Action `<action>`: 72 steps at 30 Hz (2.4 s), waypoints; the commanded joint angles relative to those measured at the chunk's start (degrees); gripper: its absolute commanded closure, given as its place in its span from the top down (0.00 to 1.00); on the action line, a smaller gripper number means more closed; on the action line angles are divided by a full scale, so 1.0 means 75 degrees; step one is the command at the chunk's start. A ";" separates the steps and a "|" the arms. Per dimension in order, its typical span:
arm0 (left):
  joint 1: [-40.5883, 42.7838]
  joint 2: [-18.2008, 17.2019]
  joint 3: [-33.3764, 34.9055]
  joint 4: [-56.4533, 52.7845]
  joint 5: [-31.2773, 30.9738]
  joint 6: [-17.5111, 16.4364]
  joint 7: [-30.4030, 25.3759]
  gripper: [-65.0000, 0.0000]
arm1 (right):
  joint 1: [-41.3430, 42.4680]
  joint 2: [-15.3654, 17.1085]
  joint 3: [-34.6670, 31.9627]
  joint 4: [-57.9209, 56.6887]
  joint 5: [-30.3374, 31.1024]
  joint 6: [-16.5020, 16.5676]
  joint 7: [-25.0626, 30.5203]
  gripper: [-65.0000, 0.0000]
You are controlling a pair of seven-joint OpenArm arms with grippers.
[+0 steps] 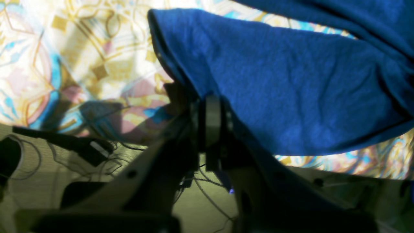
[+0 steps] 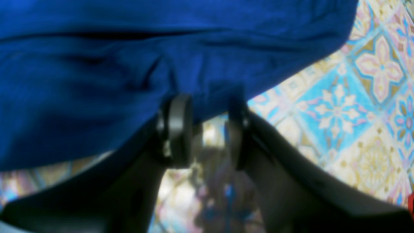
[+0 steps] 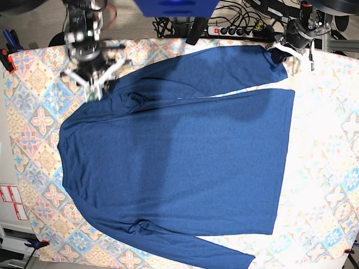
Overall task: Fold the T-shirt properly
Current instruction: 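Move the right gripper to the other shoulder corner and grasp it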
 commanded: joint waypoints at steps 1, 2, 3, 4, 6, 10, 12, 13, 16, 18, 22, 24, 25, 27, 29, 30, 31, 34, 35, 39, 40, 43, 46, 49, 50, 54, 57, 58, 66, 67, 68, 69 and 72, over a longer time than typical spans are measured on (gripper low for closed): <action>0.0056 -0.0098 -0.0024 0.0117 0.0135 -0.0039 -0.0081 0.00 | 0.0203 -0.0042 0.0069 0.0113 0.0255 -0.0004 -0.0100 0.29; 0.0056 -0.0098 -0.0012 0.0128 0.0182 -0.0039 -0.0081 0.00 | 0.0449 -0.0042 0.0209 0.0101 0.0560 -0.0004 -0.0381 0.29; 0.0056 -0.0098 -0.0012 0.0128 0.0182 -0.0050 -0.0081 0.00 | 0.0707 -0.0054 0.0373 0.0101 0.0888 -0.0004 -0.0604 0.30; 0.0056 -0.0098 -0.0012 0.0128 0.0182 -0.0050 -0.0081 0.00 | 0.0883 -0.0066 0.0573 0.0043 0.1251 -0.0004 -0.0803 0.30; 0.0056 -0.0098 -0.0012 0.0128 0.0182 -0.0050 -0.0081 0.00 | 0.1024 -0.0066 0.1053 -0.0203 0.1931 -0.0004 -0.1085 0.30; 0.0056 -0.0098 -0.0024 0.0128 0.0182 -0.0050 -0.0081 0.00 | 0.1364 -0.0066 0.1862 -0.1059 0.3033 -0.0004 -0.1272 0.34; 0.0056 -0.0098 -0.0024 0.0128 0.0182 -0.0050 -0.0081 0.00 | 0.1469 -0.0066 0.2143 -0.1598 0.3432 -0.0004 -0.1261 0.35; 0.0056 -0.0098 -0.0012 0.0128 0.0182 -0.0050 -0.0081 0.00 | 0.1504 -0.0066 0.2214 -0.1809 0.3584 -0.0004 -0.1261 0.35; 0.0056 -0.0098 -0.0012 0.0128 0.0182 -0.0050 -0.0081 0.00 | 0.1516 -0.0066 0.2237 -0.2138 0.3760 -0.0004 -0.1225 0.35; 0.0056 -0.0098 -0.0012 0.0128 0.0182 -0.0050 -0.0081 0.00 | 0.1516 -0.0066 0.2237 -0.2266 0.3736 -0.0004 -0.1214 0.35; 0.0056 -0.0098 -0.0012 0.0128 0.0182 -0.0050 -0.0081 0.00 | 0.1598 -0.0066 0.2237 -0.2653 0.3736 -0.0004 -0.1202 0.35; 0.0056 -0.0098 -0.0012 0.0128 0.0182 -0.0050 -0.0081 0.00 | 0.1879 -0.0066 0.2237 -0.2829 0.3736 -0.0004 -0.1202 0.35; 0.0056 -0.0098 0.0000 0.0128 0.0182 -0.0050 -0.0081 0.00 | 0.1950 -0.0066 0.2237 -0.2923 0.3748 -0.0004 -0.1214 0.35; 0.0056 -0.0098 0.0000 0.0128 0.0182 -0.0050 -0.0081 0.00 | 0.2008 -0.0078 0.2225 -0.3028 0.3760 -0.0004 -0.1237 0.35; 0.0056 -0.0098 0.0000 0.0128 0.0182 -0.0050 -0.0081 0.00 | 0.2008 -0.0078 0.2225 -0.2970 0.3772 -0.0004 -0.1261 0.35; 0.0056 -0.0098 0.0000 0.0128 0.0182 -0.0050 -0.0081 0.00 | 0.2008 -0.0078 0.2225 -0.2935 0.3772 -0.0004 -0.1261 0.35; 0.0056 -0.0098 0.0000 0.0128 0.0182 -0.0050 -0.0081 0.00 | 0.2008 -0.0078 0.2225 -0.2899 0.3772 -0.0004 -0.1261 0.35; 0.0056 -0.0098 0.0000 0.0128 0.0194 -0.0050 -0.0081 0.00 | 0.2008 -0.0078 0.2225 -0.2899 0.3772 -0.0004 -0.1261 0.35; 0.0056 -0.0098 0.0000 0.0128 0.0194 -0.0050 -0.0081 0.00 | 0.2020 -0.0078 0.2225 -0.2946 0.3772 -0.0004 -0.1261 0.35; 0.0056 -0.0098 0.0000 0.0128 0.0194 -0.0050 -0.0081 0.00 | 0.2114 -0.0089 0.2214 -0.2993 0.3783 -0.0004 -0.1261 0.35; 0.0056 -0.0098 0.0000 0.0128 0.0194 -0.0050 -0.0081 0.00 | 0.2125 -0.0089 0.2143 -0.3005 0.3783 -0.0004 -0.1261 0.35; 0.0056 -0.0098 0.0000 0.0128 0.0194 -0.0050 -0.0081 0.00 | 0.2266 -0.0089 0.1932 -0.3028 0.3772 -0.0004 -0.1261 0.35; 0.0056 -0.0098 0.0000 0.0128 0.0194 -0.0050 -0.0081 0.00 | 0.2454 -0.0089 0.1897 -0.3157 0.3772 -0.0004 -0.1261 0.35; 0.0056 -0.0098 0.0000 0.0128 0.0194 -0.0050 -0.0081 0.00 | 0.2629 -0.0089 0.1909 -0.3603 0.3772 -0.0004 -0.1261 0.35; 0.0056 -0.0098 0.0000 0.0128 0.0194 -0.0050 -0.0081 0.00 | 0.2712 -0.0089 0.1909 -0.3732 0.3772 -0.0004 -0.1261 0.35; 0.0056 -0.0098 0.0000 0.0128 0.0194 -0.0050 -0.0081 0.00 | 0.2794 -0.0089 0.1944 -0.3990 0.3748 -0.0004 -0.1202 0.35; 0.0056 -0.0098 0.0000 0.0128 0.0194 -0.0050 -0.0081 0.00 | 0.2794 -0.0078 0.1956 -0.3896 0.3760 -0.0004 -0.1225 0.35; 0.0056 -0.0098 0.0000 0.0128 0.0194 -0.0050 -0.0081 0.00 | 0.2794 -0.0066 0.1956 -0.3802 0.3760 -0.0004 -0.1237 0.35; 0.0056 -0.0098 0.0000 0.0128 0.0194 -0.0050 -0.0081 0.00 | 0.2524 -0.0019 0.2378 -0.2794 0.3760 -0.0004 -0.1261 0.35; 0.0056 -0.0098 0.0000 0.0128 0.0194 -0.0050 -0.0081 0.00 | 0.2536 -0.0019 0.2460 -0.2806 0.3772 -0.0004 -0.1261 0.35; 0.0056 -0.0098 0.0000 0.0128 0.0194 -0.0050 -0.0081 0.00 | 0.2536 -0.0019 0.2507 -0.2829 0.3760 -0.0004 -0.1261 0.35; 0.0056 -0.0098 0.0000 0.0128 0.0194 -0.0050 -0.0081 0.00 | 0.2536 -0.0019 0.2542 -0.2923 0.3736 -0.0004 -0.1261 0.35; 0.0056 -0.0098 0.0000 0.0128 0.0194 -0.0050 -0.0081 0.00 | 0.2665 -0.0019 0.2636 -0.3415 0.3725 -0.0004 -0.1261 0.35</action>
